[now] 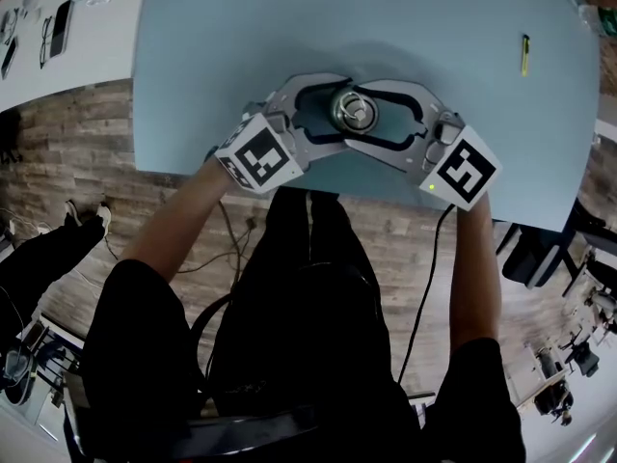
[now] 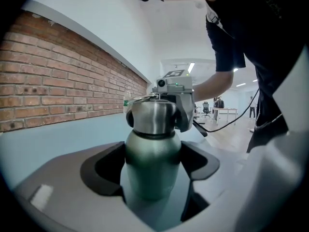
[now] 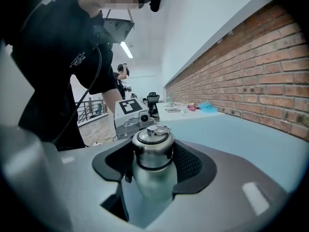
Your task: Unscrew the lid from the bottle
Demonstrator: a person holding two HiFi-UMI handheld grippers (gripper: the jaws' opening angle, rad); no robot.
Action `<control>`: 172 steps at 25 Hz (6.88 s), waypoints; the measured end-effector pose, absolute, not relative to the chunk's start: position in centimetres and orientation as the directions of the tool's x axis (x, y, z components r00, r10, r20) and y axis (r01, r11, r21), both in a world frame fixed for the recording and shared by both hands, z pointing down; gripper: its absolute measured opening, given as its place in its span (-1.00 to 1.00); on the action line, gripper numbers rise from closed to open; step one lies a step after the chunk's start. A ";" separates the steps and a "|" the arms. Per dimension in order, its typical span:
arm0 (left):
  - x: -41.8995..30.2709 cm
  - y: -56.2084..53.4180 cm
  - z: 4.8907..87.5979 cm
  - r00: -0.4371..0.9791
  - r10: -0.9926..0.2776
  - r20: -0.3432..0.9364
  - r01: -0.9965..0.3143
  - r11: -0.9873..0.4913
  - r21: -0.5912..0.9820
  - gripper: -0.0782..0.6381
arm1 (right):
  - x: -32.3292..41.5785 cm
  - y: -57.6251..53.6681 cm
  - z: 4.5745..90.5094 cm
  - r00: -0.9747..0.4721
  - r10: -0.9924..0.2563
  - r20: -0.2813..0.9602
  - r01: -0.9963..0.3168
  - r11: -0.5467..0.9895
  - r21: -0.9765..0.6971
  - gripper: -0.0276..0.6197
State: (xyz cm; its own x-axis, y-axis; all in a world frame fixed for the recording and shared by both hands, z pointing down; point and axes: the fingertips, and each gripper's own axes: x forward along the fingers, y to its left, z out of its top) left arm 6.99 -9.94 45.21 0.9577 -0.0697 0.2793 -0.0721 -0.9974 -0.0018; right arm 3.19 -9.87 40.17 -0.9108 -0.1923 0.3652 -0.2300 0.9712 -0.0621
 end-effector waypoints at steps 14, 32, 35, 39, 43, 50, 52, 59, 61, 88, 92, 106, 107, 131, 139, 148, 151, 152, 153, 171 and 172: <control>6.3 -10.2 45.8 0.938 -0.182 0.294 -0.196 -0.980 0.018 0.34 | 3.4 -10.5 39.3 -0.898 -0.324 0.297 -0.356 0.933 -0.060 0.05; 5.6 -11.3 45.1 0.778 -0.569 0.267 -0.591 -0.807 0.003 0.30 | 3.6 -10.9 38.9 -0.778 -0.575 0.253 -0.602 0.797 -0.040 -0.02; 5.6 -11.1 45.1 0.758 -0.594 0.268 -0.618 -0.786 0.005 0.30 | 3.4 -10.7 39.1 -0.756 -0.596 0.271 -0.627 0.778 -0.038 -0.02; 5.6 -10.9 45.0 0.726 -0.633 0.269 -0.655 -0.756 -0.011 0.31 | 3.2 -10.9 39.7 -0.707 -0.628 0.325 -0.663 0.748 0.001 -0.02; 5.8 -11.0 45.3 0.663 -0.702 0.260 -0.720 -0.693 -0.038 0.31 | 3.0 -11.1 39.6 -0.684 -0.646 0.338 -0.681 0.732 0.018 -0.02; 6.6 -11.2 45.5 0.639 -0.724 0.260 -0.744 -0.667 -0.031 0.31 | 3.4 -11.1 39.9 -0.674 -0.647 0.358 -0.685 0.728 0.028 -0.03; 6.7 -11.3 45.5 0.636 -0.725 0.265 -0.743 -0.668 -0.042 0.28 | 3.5 -11.0 40.0 -0.671 -0.646 0.363 -0.685 0.728 0.030 -0.09; 6.5 -11.5 45.8 0.633 -0.728 0.263 -0.745 -0.665 -0.046 0.20 | 3.4 -11.1 39.8 -0.675 -0.651 0.347 -0.685 0.728 0.034 -0.11; 6.5 -11.5 45.8 0.644 -0.718 0.264 -0.736 -0.675 -0.041 0.19 | 3.4 -11.2 39.8 -0.681 -0.648 0.340 -0.682 0.731 0.028 -0.12; 6.7 -11.3 45.8 0.822 -0.511 0.251 -0.516 -0.855 -0.052 0.22 | 3.2 -11.1 39.6 -0.787 -0.526 0.323 -0.555 0.832 0.002 -0.12; 6.7 -11.2 45.7 0.840 -0.481 0.252 -0.484 -0.873 -0.054 0.22 | 3.1 -11.0 39.7 -0.791 -0.514 0.332 -0.542 0.840 0.010 -0.12; 6.8 -10.9 45.9 0.898 -0.345 0.275 -0.344 -0.938 -0.052 0.22 | 3.1 -11.0 39.6 -0.829 -0.453 0.329 -0.482 0.876 -0.010 -0.12; 6.7 -10.9 45.8 0.903 -0.333 0.272 -0.332 -0.942 -0.051 0.22 | 3.0 -11.0 39.6 -0.832 -0.445 0.333 -0.474 0.880 -0.007 -0.12; 6.7 -10.7 45.7 0.938 -0.192 0.287 -0.180 -0.981 -0.069 0.23 | 2.8 -10.9 39.4 -0.882 -0.347 0.318 -0.375 0.926 -0.030 -0.11; 6.6 -11.6 45.3 0.907 -0.326 0.266 -0.316 -0.945 -0.082 0.46 | 3.0 -10.9 39.7 -0.857 -0.383 0.345 -0.415 0.910 -0.021 0.01; 5.9 -11.5 45.1 0.839 -0.466 0.280 -0.474 -0.880 -0.041 0.43 | 2.8 -11.1 38.6 -0.831 -0.483 0.276 -0.511 0.859 -0.036 0.01; 6.1 -11.2 45.0 0.821 -0.503 0.272 -0.515 -0.857 -0.029 0.42 | 2.9 -11.0 38.5 -0.811 -0.521 0.266 -0.550 0.834 -0.045 -0.03; 6.2 -11.2 45.0 0.814 -0.515 0.269 -0.529 -0.848 -0.024 0.37 | 3.0 -11.1 38.6 -0.805 -0.531 0.265 -0.560 0.827 -0.047 -0.05; 6.2 -11.3 44.9 0.806 -0.528 0.267 -0.544 -0.839 -0.019 0.34 | 3.1 -11.1 38.6 -0.800 -0.539 0.264 -0.569 0.821 -0.048 -0.05; 5.9 -12.7 45.1 0.655 -0.712 0.253 -0.733 -0.680 -0.019 0.29 | 2.8 -11.8 39.5 -0.705 -0.644 0.295 -0.675 0.738 0.000 -0.05; 5.9 -12.7 45.1 0.652 -0.714 0.255 -0.735 -0.678 -0.021 0.29 | 2.7 -11.8 39.6 -0.704 -0.643 0.300 -0.674 0.739 0.002 -0.05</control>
State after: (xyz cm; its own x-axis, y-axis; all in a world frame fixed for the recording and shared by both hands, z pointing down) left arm 5.86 -12.74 45.15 0.6518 -0.7143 0.2548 -0.7348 -0.6780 -0.0213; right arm 2.73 -11.81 39.62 -0.7044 -0.6431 0.3003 -0.6738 0.7389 0.0018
